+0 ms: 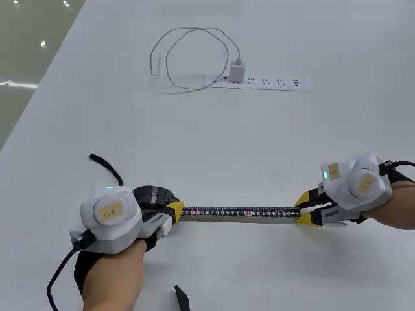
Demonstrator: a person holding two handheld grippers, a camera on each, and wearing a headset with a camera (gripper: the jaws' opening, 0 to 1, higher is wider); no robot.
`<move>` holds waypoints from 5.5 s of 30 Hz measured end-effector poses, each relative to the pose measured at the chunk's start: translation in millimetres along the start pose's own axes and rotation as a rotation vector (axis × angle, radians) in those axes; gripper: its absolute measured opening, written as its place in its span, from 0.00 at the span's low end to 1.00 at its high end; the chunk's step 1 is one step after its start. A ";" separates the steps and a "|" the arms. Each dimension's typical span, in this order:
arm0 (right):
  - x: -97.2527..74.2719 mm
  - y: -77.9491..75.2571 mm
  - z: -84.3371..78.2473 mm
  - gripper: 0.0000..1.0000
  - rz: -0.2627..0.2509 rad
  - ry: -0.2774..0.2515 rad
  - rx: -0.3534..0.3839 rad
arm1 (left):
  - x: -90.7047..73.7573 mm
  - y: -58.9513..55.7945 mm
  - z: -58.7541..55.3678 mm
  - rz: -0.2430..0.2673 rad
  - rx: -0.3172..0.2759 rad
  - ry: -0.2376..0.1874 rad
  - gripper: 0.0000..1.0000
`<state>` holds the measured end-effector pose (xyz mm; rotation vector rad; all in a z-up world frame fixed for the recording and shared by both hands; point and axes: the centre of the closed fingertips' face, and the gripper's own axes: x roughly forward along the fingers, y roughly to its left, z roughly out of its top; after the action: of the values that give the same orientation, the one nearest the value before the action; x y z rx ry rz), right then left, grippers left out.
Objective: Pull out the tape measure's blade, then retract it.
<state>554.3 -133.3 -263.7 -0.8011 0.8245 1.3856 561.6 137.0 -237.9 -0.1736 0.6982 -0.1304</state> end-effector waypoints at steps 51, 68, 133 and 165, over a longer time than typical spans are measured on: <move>19.3 -2.9 35.2 0.10 0.022 -0.047 -0.017 | 0.0 1.0 -0.1 -0.029 -0.027 0.008 0.57; 26.5 -3.2 51.5 0.10 0.031 -0.075 -0.015 | 0.3 1.9 -0.1 -0.040 -0.039 0.011 0.58; 57.1 1.5 108.9 0.10 0.081 -0.162 -0.007 | 0.1 2.1 0.2 -0.063 -0.070 0.015 0.58; 78.5 7.0 146.1 0.10 0.105 -0.231 0.016 | -0.7 2.3 0.7 -0.072 -0.078 0.014 0.58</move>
<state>552.2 32.6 -258.8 -0.5790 0.7038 1.5304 561.6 139.5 -237.4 -0.2724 0.7113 -0.1732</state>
